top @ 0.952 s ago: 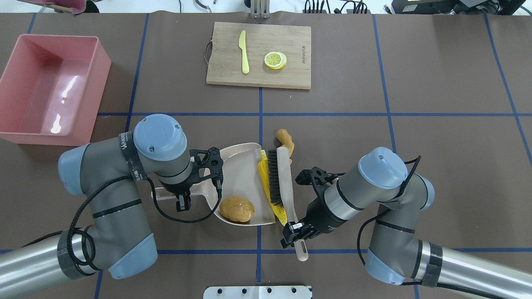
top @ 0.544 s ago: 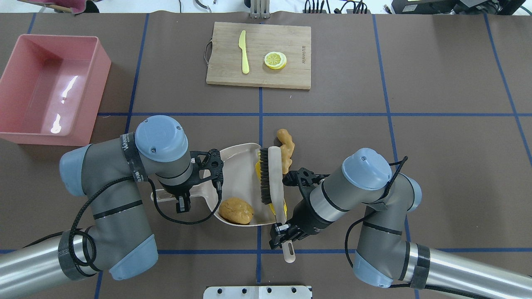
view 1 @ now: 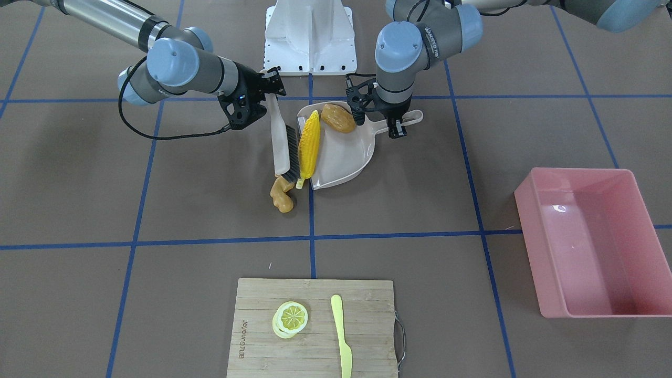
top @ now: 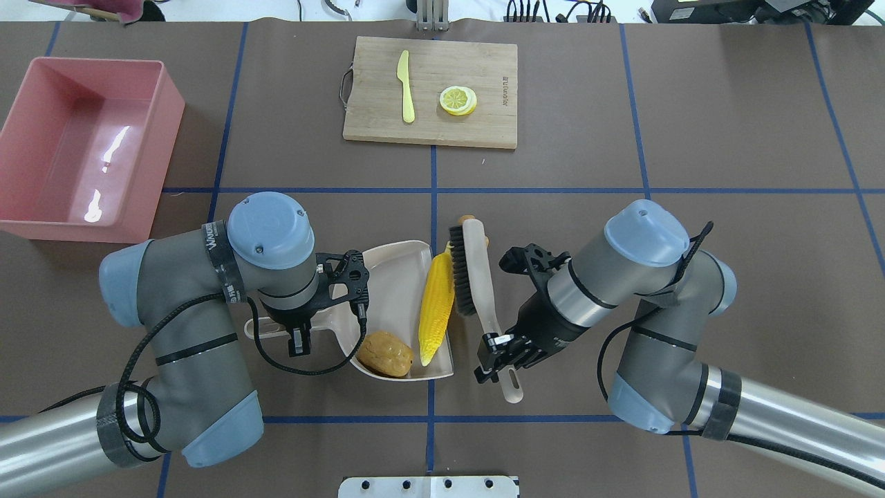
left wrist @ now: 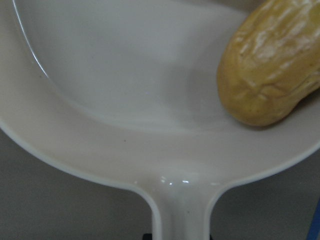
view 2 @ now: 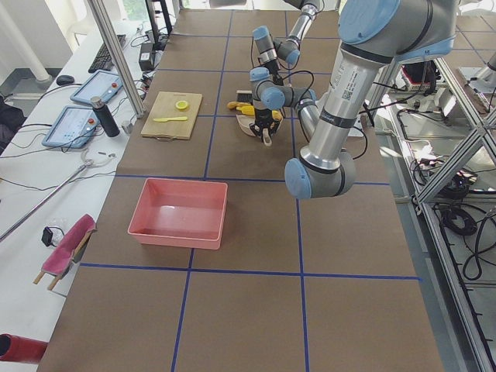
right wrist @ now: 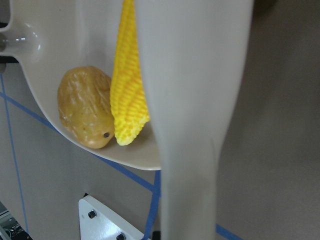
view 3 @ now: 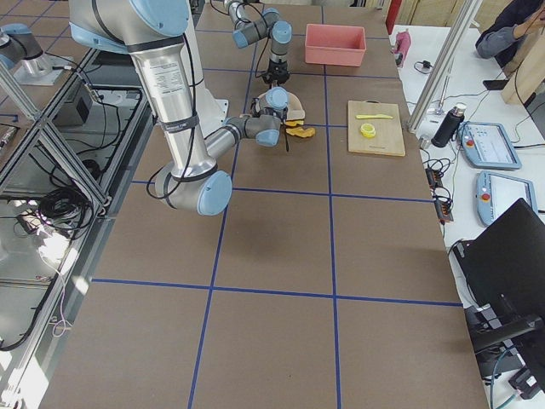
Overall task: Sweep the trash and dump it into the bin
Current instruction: 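Sweep the potato into the dustpan with the brush in the right gripper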
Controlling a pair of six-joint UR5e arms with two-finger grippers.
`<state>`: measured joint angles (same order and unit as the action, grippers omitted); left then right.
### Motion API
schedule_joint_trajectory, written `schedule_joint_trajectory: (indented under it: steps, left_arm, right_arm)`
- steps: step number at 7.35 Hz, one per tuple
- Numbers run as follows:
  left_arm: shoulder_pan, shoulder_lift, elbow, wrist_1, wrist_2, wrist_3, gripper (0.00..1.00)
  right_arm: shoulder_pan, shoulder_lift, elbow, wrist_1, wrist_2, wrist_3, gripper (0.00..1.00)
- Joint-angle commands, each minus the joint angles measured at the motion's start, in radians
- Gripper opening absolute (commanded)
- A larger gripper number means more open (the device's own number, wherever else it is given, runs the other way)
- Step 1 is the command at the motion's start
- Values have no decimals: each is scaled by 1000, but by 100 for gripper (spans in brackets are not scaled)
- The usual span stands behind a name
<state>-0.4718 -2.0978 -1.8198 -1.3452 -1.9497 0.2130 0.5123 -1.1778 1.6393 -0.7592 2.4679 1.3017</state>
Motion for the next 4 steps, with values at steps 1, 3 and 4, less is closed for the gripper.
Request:
schedule_joint_trajectory:
  steps: [1,3,4]
  left_arm:
    - [-4,-4,-4,34,0,2,0]
    - [-7,-14,-4,66,0,3,0]
    - [-8,-17,-4,86,0,3,0]
  right_arm:
    - [78,-43,2,3,81,-42,0]
    - [103,-94,-13,1,86,-149,0]
    - [123,-100,-41,1,91,-180,0]
